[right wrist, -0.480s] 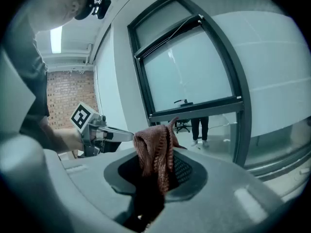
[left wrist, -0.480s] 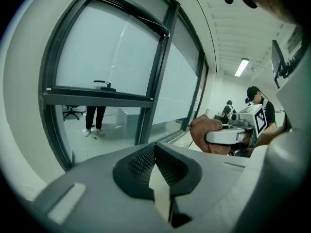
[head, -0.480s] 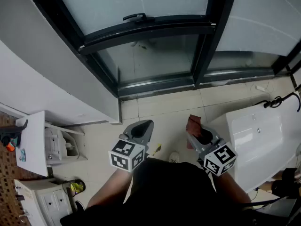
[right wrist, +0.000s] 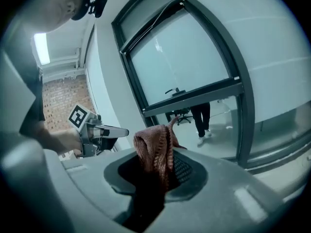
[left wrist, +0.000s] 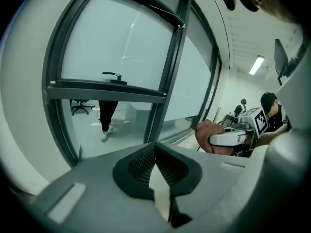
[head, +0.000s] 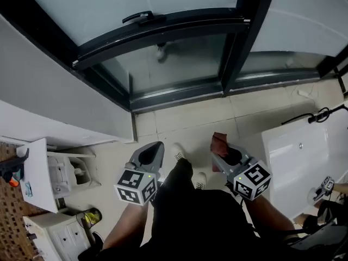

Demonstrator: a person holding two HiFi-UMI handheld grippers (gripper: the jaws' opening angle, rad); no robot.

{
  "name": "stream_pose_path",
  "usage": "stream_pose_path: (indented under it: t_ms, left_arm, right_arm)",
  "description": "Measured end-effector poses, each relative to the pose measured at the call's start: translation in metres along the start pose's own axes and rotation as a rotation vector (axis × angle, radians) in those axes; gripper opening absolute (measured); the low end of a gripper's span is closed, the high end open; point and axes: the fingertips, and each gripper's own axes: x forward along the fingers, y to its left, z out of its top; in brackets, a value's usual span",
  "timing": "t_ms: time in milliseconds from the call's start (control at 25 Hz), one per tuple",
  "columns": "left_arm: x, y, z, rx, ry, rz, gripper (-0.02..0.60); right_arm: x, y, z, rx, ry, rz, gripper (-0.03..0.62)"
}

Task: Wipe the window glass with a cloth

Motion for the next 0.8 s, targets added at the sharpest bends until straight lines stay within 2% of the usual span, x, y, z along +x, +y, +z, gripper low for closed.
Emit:
stream_pose_path:
  t_ms: [120,400,560,680,800]
  left_arm:
    - [0.036,0.007,0.012,0.041,0.003,-0.034,0.017]
    - [0.132,0.049,0.045,0.063,0.03,-0.14,0.017]
    - [0.181,0.068,0.057,0.082,0.085,-0.214,0.017]
    - [0.211,0.083,0.054,0.085,0.117,-0.23,0.017]
    - [0.227,0.091,0.031,0.086,0.15,-0.235,0.017]
  right_arm:
    - [0.021,-0.026,0.001,0.009,0.017,-0.019,0.08]
    - [0.078,-0.091,0.021,0.009,0.076,-0.103,0.08]
    - [0.11,-0.128,0.037,0.007,0.109,-0.163,0.08]
    - [0.13,-0.151,0.043,-0.007,0.109,-0.189,0.08]
    - [0.146,-0.171,0.037,-0.006,0.09,-0.199,0.08]
